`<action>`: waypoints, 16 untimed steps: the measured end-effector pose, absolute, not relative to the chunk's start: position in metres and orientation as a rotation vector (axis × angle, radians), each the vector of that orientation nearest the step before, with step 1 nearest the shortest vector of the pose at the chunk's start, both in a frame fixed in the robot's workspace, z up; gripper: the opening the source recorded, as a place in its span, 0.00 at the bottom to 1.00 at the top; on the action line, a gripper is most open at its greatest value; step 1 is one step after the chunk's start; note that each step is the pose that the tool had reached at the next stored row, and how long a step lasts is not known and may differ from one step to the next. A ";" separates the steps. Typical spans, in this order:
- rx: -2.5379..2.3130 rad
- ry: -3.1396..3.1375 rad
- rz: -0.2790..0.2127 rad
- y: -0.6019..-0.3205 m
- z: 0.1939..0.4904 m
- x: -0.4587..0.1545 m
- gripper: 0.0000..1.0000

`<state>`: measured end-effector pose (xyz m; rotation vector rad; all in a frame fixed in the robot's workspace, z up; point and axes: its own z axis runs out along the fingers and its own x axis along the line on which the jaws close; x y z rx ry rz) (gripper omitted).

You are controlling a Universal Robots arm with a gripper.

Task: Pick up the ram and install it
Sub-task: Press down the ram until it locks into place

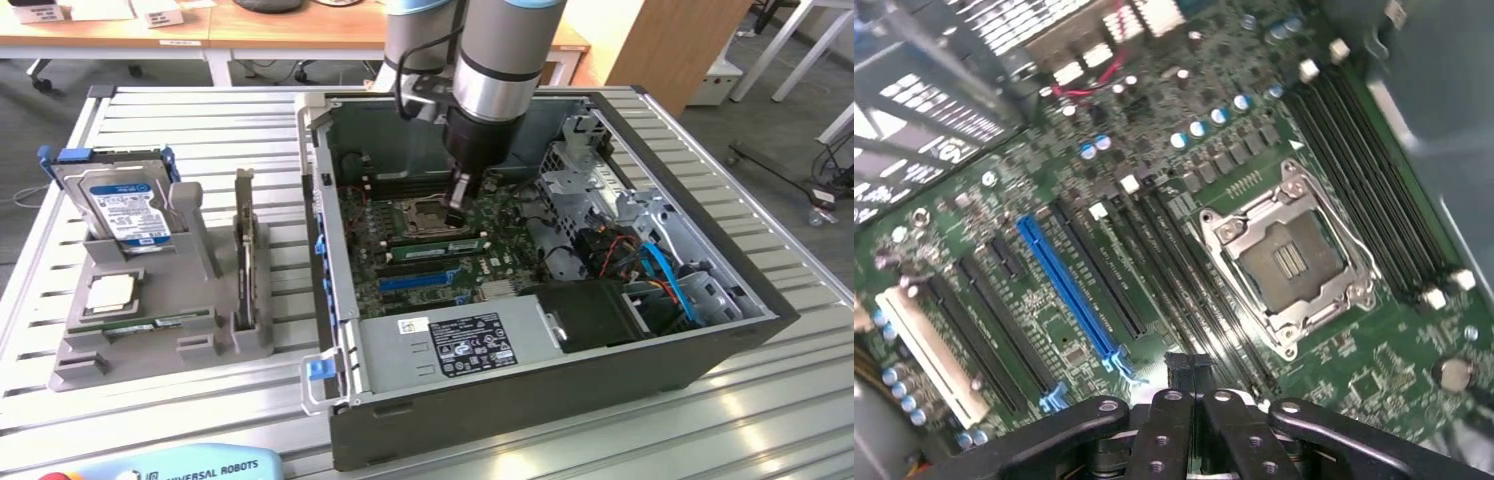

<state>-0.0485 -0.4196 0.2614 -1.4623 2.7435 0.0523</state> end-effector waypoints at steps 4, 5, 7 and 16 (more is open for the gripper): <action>-1.361 2.794 0.050 -0.420 0.261 -0.048 0.10; -1.336 2.806 0.050 -0.420 0.261 -0.048 0.10; -1.290 2.826 0.049 -0.420 0.261 -0.048 0.10; -1.118 2.897 0.046 -0.420 0.260 -0.050 0.10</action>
